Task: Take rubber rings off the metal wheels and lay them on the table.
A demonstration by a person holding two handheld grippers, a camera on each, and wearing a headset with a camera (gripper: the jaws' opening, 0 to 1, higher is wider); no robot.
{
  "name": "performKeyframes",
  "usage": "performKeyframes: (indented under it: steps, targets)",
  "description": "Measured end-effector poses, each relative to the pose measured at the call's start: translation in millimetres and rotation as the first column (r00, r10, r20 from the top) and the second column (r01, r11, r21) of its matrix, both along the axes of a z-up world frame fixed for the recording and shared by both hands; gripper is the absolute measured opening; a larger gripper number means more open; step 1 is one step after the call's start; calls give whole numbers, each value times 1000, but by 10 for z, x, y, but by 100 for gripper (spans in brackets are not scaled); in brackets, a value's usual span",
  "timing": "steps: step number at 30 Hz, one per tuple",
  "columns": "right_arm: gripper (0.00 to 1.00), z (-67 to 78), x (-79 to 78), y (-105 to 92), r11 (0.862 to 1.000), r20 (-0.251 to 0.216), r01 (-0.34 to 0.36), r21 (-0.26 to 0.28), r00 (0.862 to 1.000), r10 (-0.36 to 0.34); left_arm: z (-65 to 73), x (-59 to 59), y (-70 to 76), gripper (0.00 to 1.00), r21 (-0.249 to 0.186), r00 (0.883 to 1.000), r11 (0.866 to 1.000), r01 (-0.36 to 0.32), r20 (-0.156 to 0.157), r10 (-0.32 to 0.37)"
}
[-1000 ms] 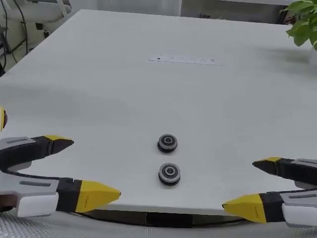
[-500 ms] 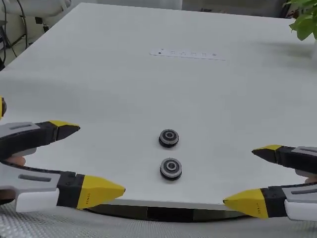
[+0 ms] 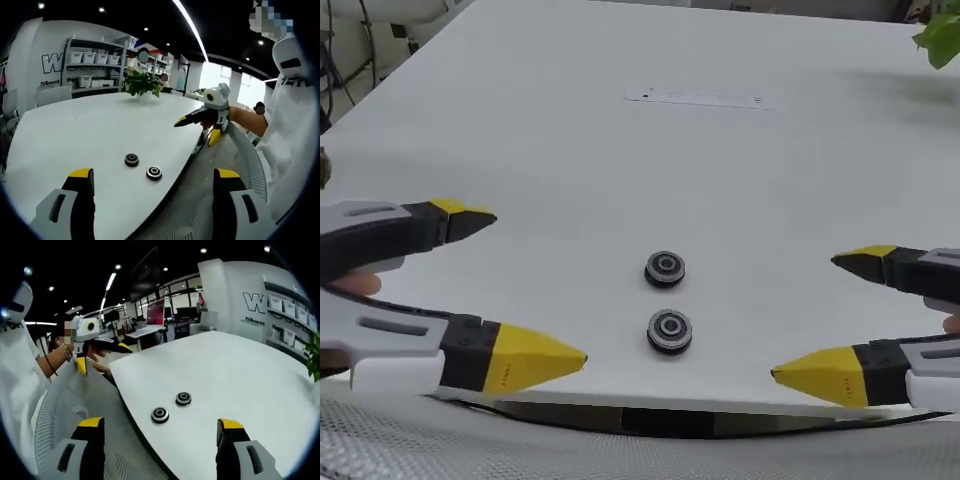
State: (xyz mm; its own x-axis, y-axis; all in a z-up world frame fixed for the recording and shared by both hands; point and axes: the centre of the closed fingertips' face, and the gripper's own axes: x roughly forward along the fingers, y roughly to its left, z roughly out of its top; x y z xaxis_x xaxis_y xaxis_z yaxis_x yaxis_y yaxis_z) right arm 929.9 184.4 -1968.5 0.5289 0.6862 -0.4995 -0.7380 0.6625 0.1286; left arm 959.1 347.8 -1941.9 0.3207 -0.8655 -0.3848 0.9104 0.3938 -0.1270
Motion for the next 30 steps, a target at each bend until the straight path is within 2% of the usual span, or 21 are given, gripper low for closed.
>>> performKeyframes:
  steps: [7,10,14,20,23,26,30]
  targets:
    - [90,96,41,102,999,35,-41,2,999,40,40,33,-73,95,39,998,998,41,53,-43]
    - [86,128,55,136,998,47,-64,9,997,63,73,40,-127,94,56,994,996,72,84,-76]
    - [84,186,111,166,997,66,-77,17,995,76,111,70,-173,94,80,989,992,95,107,-103]
    - [81,267,206,233,994,94,-107,15,990,105,229,82,-260,92,72,978,988,139,147,-148]
    - [78,286,242,285,991,104,-135,0,985,135,252,119,-302,91,82,973,985,154,162,-166]
    - [75,307,291,356,987,114,-158,8,981,156,286,232,-370,90,99,963,983,154,207,-171]
    - [71,286,327,428,981,123,-194,-12,973,194,343,330,-474,85,85,954,982,171,236,-186]
